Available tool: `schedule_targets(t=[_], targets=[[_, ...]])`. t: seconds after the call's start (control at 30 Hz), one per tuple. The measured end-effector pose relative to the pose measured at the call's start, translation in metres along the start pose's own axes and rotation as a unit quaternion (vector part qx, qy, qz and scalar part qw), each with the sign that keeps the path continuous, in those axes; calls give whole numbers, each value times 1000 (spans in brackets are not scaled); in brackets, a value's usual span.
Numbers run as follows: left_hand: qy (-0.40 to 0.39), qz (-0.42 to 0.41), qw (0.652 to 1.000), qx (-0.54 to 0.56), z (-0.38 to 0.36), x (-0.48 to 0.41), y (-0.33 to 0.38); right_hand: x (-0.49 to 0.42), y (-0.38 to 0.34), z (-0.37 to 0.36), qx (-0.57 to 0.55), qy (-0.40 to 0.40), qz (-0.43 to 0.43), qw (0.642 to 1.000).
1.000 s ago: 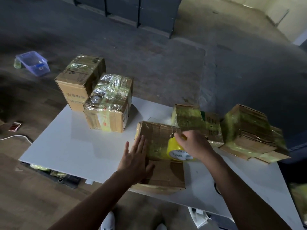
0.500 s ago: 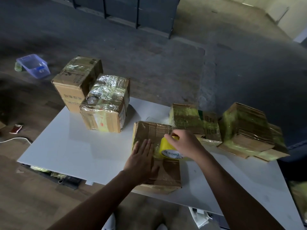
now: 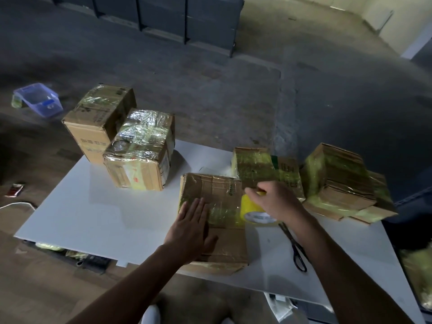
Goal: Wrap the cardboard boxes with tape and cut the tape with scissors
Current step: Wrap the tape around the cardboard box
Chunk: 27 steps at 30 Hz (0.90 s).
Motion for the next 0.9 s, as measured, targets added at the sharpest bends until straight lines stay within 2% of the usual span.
schedule_targets(t=[0.1,0.17,0.3,0.37,0.53,0.73,0.9], targets=[[-12,8,1000,-10,0,-3,1,8,16,-6,48,-25,-17,998],[-6,22,1000,-18,2,-6,6,12,20,-18,64,-13,-33,997],[-14,-39,999,8,1,-16,44,11,25,-24,64,0,-37,997],[-20,-33,998,46,-4,-20,60,9,24,-23,66,-3,-26,997],[-25,-31,999,36,-11,-18,58,12,36,-21,-5,-15,13,1000],[-18,-26,999,31,-12,-16,58,8,49,-29,-29,-1,-3,1000],[-51,-21,998,25,-10,-16,56,7,73,-38,66,-27,4,997]])
Point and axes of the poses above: each hand's wrist, its own x-axis away from the middle knuckle, its own z-axis out of the back of the hand, y = z × x, the point moved 3 cm from there along -x, towards the middle knuckle, and after that the axes turned 3 degrees about x, right-handed, at the moved point
